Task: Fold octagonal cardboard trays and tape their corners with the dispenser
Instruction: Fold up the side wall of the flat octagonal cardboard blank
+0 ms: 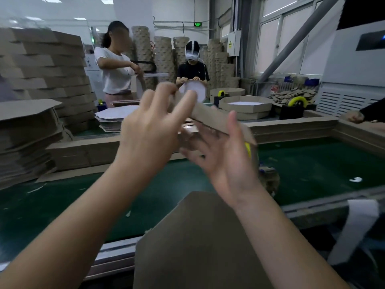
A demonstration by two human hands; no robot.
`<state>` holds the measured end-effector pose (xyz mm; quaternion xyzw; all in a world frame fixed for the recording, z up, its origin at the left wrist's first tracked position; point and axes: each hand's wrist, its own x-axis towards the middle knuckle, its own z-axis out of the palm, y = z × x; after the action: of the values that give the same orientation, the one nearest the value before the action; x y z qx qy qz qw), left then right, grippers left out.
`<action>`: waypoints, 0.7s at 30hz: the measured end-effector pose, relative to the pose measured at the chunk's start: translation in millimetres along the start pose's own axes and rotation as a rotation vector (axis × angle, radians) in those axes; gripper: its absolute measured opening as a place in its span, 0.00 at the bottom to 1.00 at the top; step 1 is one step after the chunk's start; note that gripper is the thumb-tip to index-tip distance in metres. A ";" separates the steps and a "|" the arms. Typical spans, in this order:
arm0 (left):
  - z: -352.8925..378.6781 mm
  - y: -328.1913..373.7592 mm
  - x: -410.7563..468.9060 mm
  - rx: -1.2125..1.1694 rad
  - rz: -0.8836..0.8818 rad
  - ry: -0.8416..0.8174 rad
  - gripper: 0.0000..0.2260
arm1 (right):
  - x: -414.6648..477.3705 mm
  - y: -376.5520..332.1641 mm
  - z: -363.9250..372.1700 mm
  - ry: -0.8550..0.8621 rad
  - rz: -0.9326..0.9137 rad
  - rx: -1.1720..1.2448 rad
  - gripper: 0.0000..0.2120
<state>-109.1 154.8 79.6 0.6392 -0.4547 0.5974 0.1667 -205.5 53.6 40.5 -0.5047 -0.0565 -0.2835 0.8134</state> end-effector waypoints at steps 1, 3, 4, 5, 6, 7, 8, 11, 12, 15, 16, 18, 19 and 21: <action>-3.4 9.0 -2.4 -0.013 0.031 0.005 0.16 | -4.3 -9.6 -0.4 0.079 -0.050 0.093 0.28; -6.7 24.1 -8.5 -0.108 0.050 0.017 0.23 | -13.5 -28.5 -6.6 0.194 -0.135 0.132 0.22; -6.1 29.0 -12.5 -0.178 0.025 0.009 0.26 | -18.6 -37.1 -13.0 0.233 -0.173 0.096 0.19; -4.8 32.6 -18.5 -0.230 -0.021 -0.024 0.29 | -24.0 -45.3 -21.6 0.277 -0.206 0.062 0.18; -2.6 34.9 -26.4 -0.253 -0.079 -0.077 0.31 | -30.1 -53.2 -31.9 0.323 -0.238 0.040 0.17; 1.5 36.9 -36.8 -0.256 -0.143 -0.142 0.31 | -36.6 -61.0 -44.0 0.368 -0.272 0.031 0.17; 7.4 39.5 -49.0 -0.266 -0.210 -0.216 0.30 | -43.1 -66.8 -58.3 0.414 -0.302 0.019 0.17; 30.0 64.8 -89.6 -0.440 -0.421 -0.532 0.24 | -61.9 -57.7 -109.5 0.597 -0.291 -0.173 0.18; 38.9 79.3 -104.4 -0.486 -0.446 -0.657 0.22 | -69.5 -44.1 -127.0 0.657 -0.245 -0.272 0.18; 55.3 114.0 -137.3 -0.468 -0.340 -0.801 0.22 | -96.6 3.2 -174.3 0.766 -0.167 -0.411 0.19; 57.4 117.4 -139.9 -0.463 -0.333 -0.795 0.22 | -103.1 12.0 -185.9 0.776 -0.168 -0.411 0.19; 63.2 119.1 -141.0 -0.458 -0.342 -0.772 0.21 | -109.8 15.1 -199.8 0.788 -0.142 -0.428 0.19; 64.3 119.4 -140.0 -0.447 -0.348 -0.757 0.21 | -109.8 11.7 -202.6 0.796 -0.129 -0.459 0.18; 62.2 120.3 -134.7 -0.434 -0.349 -0.728 0.22 | -106.9 3.1 -206.0 0.798 -0.132 -0.503 0.18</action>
<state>-147.8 95.4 -97.7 0.8249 -0.4837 0.1875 0.2243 -332.9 -77.9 -102.1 -0.5332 0.2987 -0.5110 0.6044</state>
